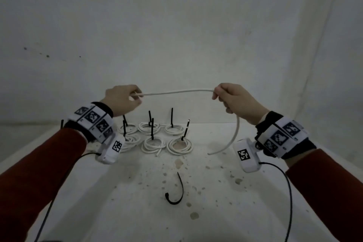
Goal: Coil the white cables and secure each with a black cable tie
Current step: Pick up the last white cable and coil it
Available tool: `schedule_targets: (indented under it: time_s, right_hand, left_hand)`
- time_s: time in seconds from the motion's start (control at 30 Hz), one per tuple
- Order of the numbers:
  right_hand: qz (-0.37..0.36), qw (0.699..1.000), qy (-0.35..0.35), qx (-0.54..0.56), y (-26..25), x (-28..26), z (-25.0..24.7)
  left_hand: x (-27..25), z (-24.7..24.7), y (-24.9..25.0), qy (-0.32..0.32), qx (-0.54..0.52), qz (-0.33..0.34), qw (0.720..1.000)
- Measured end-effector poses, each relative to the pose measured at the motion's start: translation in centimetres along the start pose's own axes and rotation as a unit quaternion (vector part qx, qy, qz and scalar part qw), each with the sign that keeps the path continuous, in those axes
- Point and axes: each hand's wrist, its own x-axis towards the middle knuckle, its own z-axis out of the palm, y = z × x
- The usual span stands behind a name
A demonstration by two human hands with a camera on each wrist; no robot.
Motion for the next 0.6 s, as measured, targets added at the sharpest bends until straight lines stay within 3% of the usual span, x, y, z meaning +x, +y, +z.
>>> schedule_targets:
  time_s: [0.07, 0.2, 0.27, 0.37, 0.47, 0.6]
  right_hand:
    - [-0.029, 0.999, 0.008, -0.014, -1.0, 0.8, 1.2]
    - [-0.056, 0.998, 0.029, -0.009, -2.5, 2.1, 2.9]
    - [-0.037, 0.999, 0.024, 0.012, -2.8, 2.5, 3.2]
    - [0.033, 0.993, -0.017, 0.112, -2.1, 2.3, 3.0]
    - [0.086, 0.962, -0.080, 0.246, -1.0, 1.4, 2.2]
    - [0.109, 0.941, -0.143, 0.286, -0.4, 0.4, 1.6]
  left_hand:
    - [-0.8, -0.3, 2.0, 0.004, 0.022, 0.081, 0.996]
    - [-2.2, -0.4, 5.6, 0.016, -0.101, 0.189, 0.977]
    - [-1.8, -0.5, 5.5, 0.087, -0.090, 0.179, 0.976]
    - [-0.6, -1.4, 3.3, 0.158, -0.074, 0.106, 0.979]
    - [0.2, -2.0, 0.8, 0.170, -0.062, 0.074, 0.981]
    - [0.4, -1.6, -0.3, 0.155, -0.044, 0.066, 0.985]
